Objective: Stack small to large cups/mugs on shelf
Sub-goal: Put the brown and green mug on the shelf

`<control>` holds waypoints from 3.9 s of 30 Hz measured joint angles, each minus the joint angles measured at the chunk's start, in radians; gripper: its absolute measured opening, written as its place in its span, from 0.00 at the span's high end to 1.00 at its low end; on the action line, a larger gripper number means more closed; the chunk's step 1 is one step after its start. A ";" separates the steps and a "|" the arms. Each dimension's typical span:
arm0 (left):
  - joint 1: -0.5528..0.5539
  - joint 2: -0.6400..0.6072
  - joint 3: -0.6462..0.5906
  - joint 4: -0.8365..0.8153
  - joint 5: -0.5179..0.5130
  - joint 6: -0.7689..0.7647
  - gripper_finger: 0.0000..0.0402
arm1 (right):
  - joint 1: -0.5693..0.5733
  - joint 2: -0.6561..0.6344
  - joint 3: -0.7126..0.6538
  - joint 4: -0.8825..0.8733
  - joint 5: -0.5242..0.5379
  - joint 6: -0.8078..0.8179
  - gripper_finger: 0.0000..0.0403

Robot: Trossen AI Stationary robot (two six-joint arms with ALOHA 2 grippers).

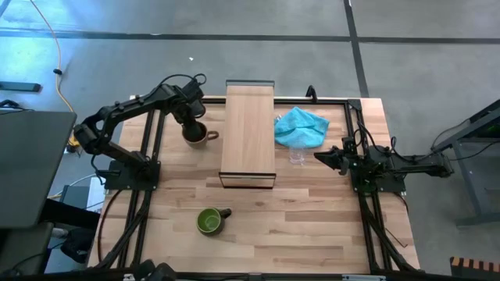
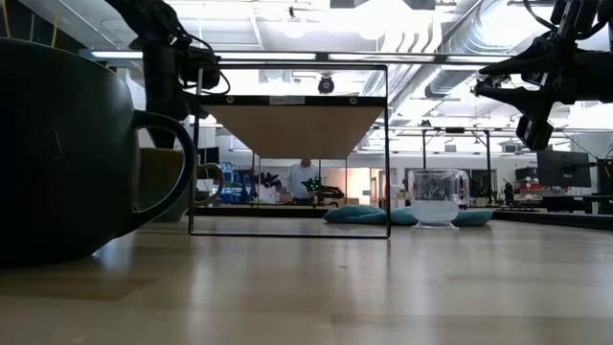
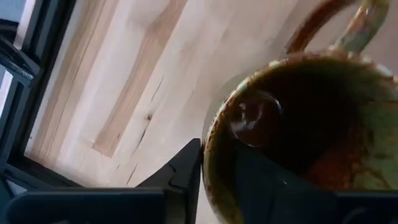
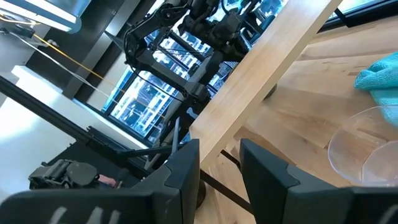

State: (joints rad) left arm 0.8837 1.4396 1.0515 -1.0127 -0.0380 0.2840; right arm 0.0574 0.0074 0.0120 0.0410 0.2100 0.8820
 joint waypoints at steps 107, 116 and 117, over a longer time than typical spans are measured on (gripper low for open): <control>0.000 0.045 0.002 0.109 -0.175 0.124 0.80 | 0.000 0.000 0.000 0.001 0.049 0.034 0.74; 0.000 0.045 0.002 0.090 -0.172 -0.001 0.62 | 0.000 0.000 0.000 0.001 0.049 0.034 0.74; 0.000 0.045 0.002 0.086 -0.172 -0.017 0.60 | 0.000 0.000 0.000 0.001 0.049 0.034 0.74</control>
State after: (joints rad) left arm 0.8833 1.4845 1.0531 -0.9265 -0.2095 0.2667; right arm 0.0573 0.0074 0.0120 0.0418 0.2588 0.9161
